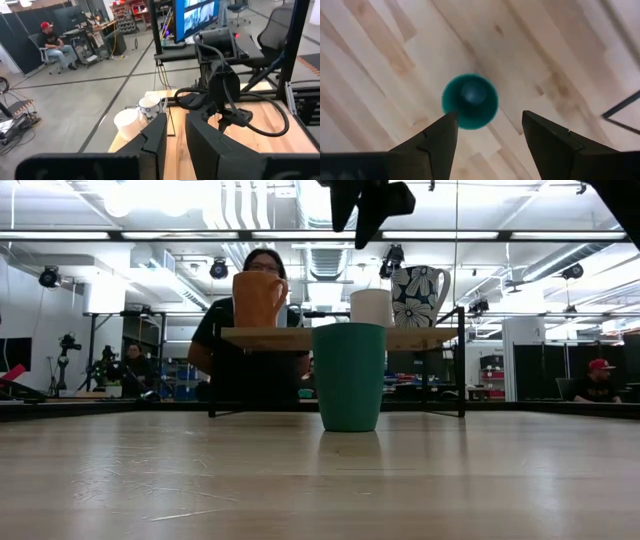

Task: Stack small to large cups/mugs on shelf
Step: Put the green cup on the shelf

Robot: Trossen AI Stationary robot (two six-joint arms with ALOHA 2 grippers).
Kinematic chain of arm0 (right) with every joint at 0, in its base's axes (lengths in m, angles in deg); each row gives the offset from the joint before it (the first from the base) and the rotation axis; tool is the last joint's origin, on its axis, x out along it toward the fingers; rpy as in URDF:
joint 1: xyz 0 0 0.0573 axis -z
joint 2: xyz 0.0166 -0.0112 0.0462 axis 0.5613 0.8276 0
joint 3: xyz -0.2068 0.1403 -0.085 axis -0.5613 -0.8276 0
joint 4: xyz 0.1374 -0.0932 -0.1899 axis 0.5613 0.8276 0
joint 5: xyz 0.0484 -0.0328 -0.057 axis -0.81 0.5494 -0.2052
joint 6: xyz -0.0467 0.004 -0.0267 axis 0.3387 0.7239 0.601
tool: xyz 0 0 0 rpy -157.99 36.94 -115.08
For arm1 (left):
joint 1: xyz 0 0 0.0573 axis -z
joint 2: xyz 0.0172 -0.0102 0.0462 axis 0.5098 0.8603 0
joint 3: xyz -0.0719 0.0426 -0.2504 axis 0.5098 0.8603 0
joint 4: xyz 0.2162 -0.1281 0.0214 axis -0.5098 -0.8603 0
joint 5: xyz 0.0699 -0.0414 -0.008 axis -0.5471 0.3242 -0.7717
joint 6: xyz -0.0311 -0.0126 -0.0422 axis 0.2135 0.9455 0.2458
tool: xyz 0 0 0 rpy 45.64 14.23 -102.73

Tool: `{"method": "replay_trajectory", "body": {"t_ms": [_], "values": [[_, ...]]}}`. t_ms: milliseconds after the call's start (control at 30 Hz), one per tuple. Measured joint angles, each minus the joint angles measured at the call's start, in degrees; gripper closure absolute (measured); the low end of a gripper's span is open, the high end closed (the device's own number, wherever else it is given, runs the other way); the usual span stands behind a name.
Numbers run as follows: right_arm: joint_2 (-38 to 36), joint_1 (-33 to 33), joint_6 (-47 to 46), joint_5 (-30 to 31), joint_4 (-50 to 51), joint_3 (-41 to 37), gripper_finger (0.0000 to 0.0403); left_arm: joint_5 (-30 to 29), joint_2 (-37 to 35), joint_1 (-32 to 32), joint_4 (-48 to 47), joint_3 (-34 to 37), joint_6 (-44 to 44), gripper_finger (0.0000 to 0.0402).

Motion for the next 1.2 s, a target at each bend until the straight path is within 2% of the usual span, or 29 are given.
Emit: {"method": "replay_trajectory", "body": {"t_ms": [133,367,533,933,1200], "values": [[0.82,-0.07,-0.02,-3.39,0.02,0.00,0.0188,-0.02,0.18,0.01,-1.83,0.02,0.64,0.0345],[0.92,0.14,0.00,-4.25,0.02,0.00,0.0189,-0.22,0.23,0.01,-6.16,0.00,1.61,0.0345],[0.92,0.41,-0.02,-5.92,0.02,0.00,0.0189,-3.49,0.14,-0.01,-10.48,-0.02,4.49,0.0345],[0.89,0.70,0.05,-6.28,0.02,0.00,0.0189,-4.92,1.70,-0.01,-30.00,0.01,20.76,0.0345],[0.89,0.72,0.11,-6.26,0.02,0.00,0.0188,-2.78,0.81,-0.01,-29.62,3.60,26.93,0.0345]]}}
